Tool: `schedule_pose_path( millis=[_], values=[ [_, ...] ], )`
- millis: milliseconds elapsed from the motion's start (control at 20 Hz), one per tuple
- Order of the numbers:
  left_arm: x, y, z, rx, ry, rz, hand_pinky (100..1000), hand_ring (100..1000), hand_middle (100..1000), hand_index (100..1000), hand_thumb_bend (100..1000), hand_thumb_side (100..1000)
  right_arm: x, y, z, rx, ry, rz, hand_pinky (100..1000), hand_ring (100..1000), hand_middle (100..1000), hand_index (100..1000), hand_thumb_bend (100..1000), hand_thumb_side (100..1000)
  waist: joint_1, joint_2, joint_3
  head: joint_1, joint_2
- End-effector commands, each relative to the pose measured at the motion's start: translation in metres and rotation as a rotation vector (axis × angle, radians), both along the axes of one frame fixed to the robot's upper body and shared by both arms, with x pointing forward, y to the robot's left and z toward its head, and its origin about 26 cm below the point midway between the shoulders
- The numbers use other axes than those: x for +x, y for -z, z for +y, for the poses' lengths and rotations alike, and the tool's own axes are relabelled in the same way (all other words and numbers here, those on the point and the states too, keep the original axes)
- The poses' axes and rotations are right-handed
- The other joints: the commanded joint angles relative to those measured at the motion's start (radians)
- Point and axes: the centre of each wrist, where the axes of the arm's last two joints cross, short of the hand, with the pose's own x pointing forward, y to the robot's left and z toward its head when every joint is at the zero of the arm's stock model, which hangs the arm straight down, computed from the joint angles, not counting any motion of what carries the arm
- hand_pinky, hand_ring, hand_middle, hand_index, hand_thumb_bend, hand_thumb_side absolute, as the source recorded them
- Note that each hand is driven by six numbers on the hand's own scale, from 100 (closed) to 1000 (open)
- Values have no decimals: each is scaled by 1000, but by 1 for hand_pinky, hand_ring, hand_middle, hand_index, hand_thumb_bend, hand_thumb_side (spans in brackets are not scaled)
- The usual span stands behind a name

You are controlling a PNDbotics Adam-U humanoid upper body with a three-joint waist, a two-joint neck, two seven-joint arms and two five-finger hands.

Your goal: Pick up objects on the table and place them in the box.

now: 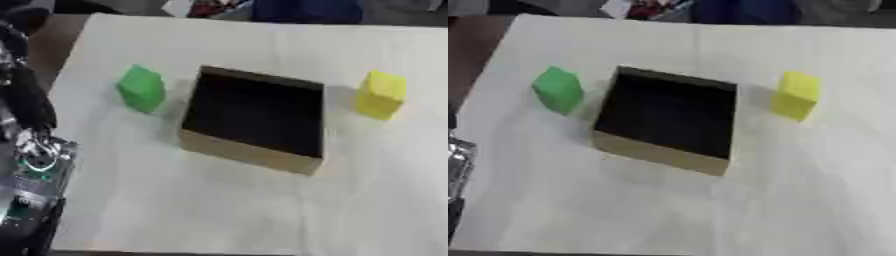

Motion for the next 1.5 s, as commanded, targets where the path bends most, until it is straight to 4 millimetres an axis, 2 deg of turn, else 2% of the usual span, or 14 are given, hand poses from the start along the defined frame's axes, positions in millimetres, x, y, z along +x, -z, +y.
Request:
schedule_pose_path(
  millis=[50, 250, 650, 950, 1300, 1500],
  values=[
    [-2, -7, 0, 17, 9, -23, 731, 634, 637, 761, 155, 1000, 4, -8, -12, -99, 57, 0, 937, 949, 855, 912, 637, 875, -3, -27, 1, -2, -3],
    [-2, -7, 0, 19, 12, -21, 731, 634, 637, 761, 155, 1000, 13, -6, -15, -183, 77, 50, 954, 968, 885, 925, 741, 842, -4, -28, 0, -1, -2],
    [-2, -7, -1, 23, 17, -16, 730, 634, 638, 760, 155, 1000, 38, 8, -22, -302, 117, 169, 1000, 1000, 947, 977, 816, 926, -7, -32, -4, 1, -1],
    [-2, -7, -1, 26, 22, -13, 730, 634, 639, 760, 155, 1000, 53, 14, -20, -399, 127, 235, 1000, 1000, 979, 987, 851, 919, -7, -34, -4, 2, 1],
    [-2, -6, -2, 29, 26, -9, 730, 634, 640, 760, 155, 1000, 69, 16, -4, -427, 92, 253, 1000, 1000, 989, 994, 819, 945, -7, -38, 0, 2, 3],
    [-2, -7, -2, 29, 29, -11, 730, 635, 641, 760, 155, 1000, 78, 17, 13, -400, 32, 235, 1000, 1000, 993, 998, 781, 973, -7, -38, 3, 1, 4]
  ],
)
